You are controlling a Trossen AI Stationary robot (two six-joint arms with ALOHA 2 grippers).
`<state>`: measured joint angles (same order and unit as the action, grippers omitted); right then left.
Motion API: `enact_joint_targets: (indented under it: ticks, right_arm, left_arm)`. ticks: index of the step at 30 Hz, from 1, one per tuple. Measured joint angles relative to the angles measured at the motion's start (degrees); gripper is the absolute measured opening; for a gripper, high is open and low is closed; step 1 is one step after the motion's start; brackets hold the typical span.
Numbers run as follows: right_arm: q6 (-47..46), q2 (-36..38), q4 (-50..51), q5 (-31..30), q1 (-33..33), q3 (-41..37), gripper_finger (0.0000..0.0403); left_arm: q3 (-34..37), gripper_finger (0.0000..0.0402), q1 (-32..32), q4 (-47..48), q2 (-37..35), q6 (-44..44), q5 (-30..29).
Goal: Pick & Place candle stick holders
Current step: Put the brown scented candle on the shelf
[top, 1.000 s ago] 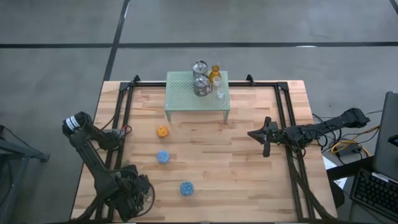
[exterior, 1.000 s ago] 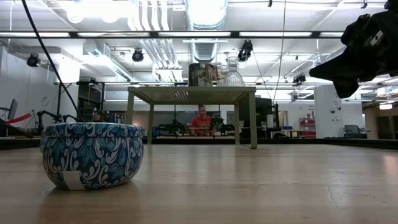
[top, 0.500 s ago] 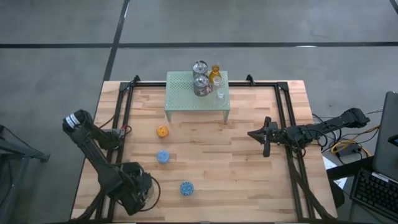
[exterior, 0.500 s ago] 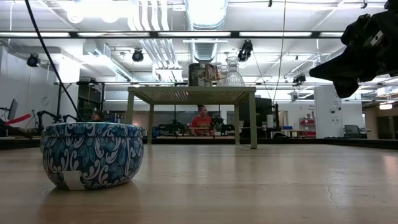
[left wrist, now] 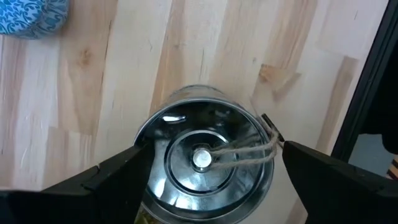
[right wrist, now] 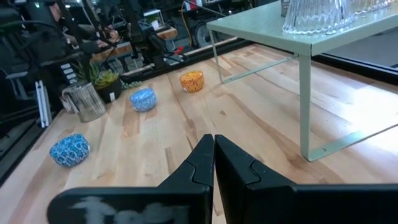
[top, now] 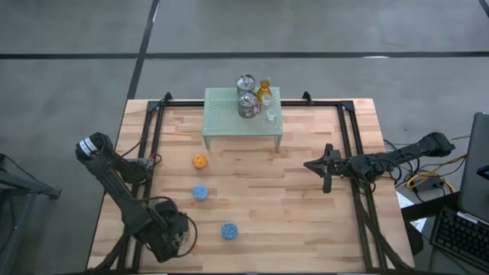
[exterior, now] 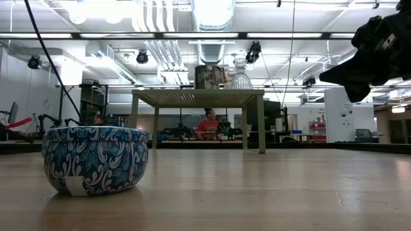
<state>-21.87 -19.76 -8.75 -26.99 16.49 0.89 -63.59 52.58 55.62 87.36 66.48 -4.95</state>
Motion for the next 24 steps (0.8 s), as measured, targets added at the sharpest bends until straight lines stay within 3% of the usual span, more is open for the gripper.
enact_joint_targets:
  ticks: [10,17,24]
  right_arm:
    - [-0.26,-1.71,-0.57,-0.02,0.0,0.0,0.0008]
    - [-0.24,-1.84,-1.03,-0.04,0.02,0.0,0.0008]
    - [-0.23,-1.84,-1.01,-0.04,0.02,-0.02,0.0008]
  left_arm:
    - [-4.97,0.0362,0.09,4.63,0.09,-0.14,-0.53]
    - [-3.36,0.0362,0.04,7.38,0.01,0.12,-0.94]
    - [-2.53,0.0362,-0.11,7.13,0.01,5.94,-0.49]
